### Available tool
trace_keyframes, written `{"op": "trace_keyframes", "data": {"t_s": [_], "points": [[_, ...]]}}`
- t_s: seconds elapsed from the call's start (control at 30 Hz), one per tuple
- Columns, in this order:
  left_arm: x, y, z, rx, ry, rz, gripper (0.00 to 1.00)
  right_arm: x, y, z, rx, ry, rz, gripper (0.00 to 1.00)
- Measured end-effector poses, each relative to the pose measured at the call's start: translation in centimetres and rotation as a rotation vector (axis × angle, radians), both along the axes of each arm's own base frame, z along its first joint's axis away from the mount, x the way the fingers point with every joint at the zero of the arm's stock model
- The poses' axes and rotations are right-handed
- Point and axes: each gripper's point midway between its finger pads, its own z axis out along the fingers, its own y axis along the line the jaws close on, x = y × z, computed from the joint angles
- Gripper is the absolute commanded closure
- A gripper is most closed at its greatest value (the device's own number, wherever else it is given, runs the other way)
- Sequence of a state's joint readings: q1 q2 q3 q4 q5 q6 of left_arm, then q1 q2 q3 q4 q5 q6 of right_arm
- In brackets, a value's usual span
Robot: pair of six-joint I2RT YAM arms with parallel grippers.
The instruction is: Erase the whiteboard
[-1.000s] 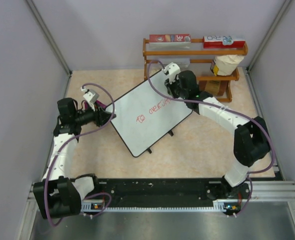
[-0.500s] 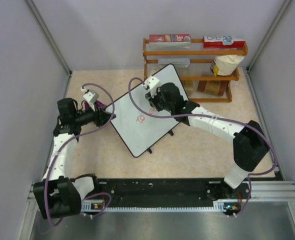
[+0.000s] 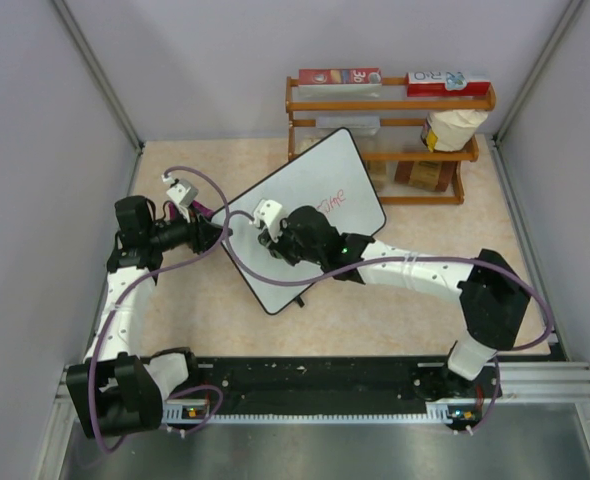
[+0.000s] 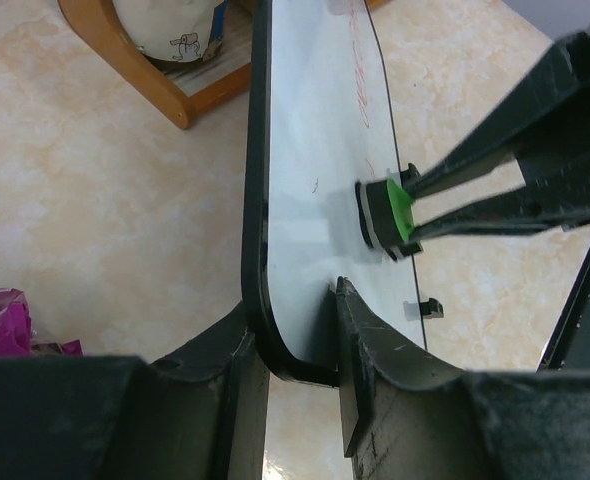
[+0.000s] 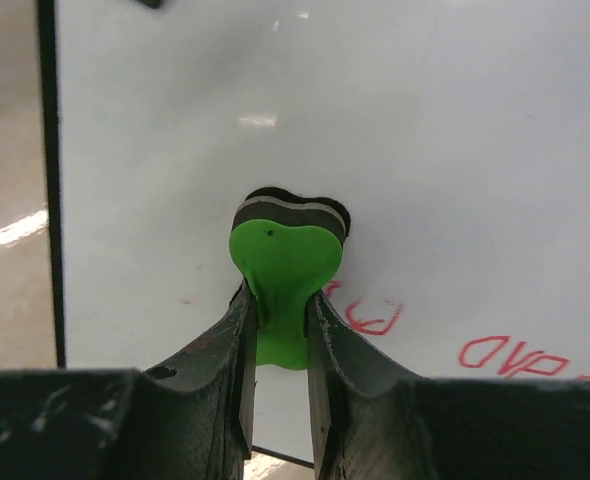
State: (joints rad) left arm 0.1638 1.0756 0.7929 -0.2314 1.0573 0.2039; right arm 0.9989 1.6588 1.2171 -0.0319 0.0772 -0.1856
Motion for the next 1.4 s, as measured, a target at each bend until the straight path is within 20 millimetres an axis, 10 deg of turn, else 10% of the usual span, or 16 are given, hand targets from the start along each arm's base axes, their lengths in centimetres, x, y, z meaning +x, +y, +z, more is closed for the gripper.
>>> {"op": "trace_keyframes", "data": {"t_s": [0.47,1.4], "points": [[0.0,0.0,0.0,0.001,-0.003,-0.001,1.0,-3.0,2.0,-1.3,-0.032,0.006,0.067,1.0],[0.0,0.0,0.0,0.002,-0.003,0.0,1.0,4.4,-3.4,1.0,-0.028,-0.108,-0.12,1.0]]}}
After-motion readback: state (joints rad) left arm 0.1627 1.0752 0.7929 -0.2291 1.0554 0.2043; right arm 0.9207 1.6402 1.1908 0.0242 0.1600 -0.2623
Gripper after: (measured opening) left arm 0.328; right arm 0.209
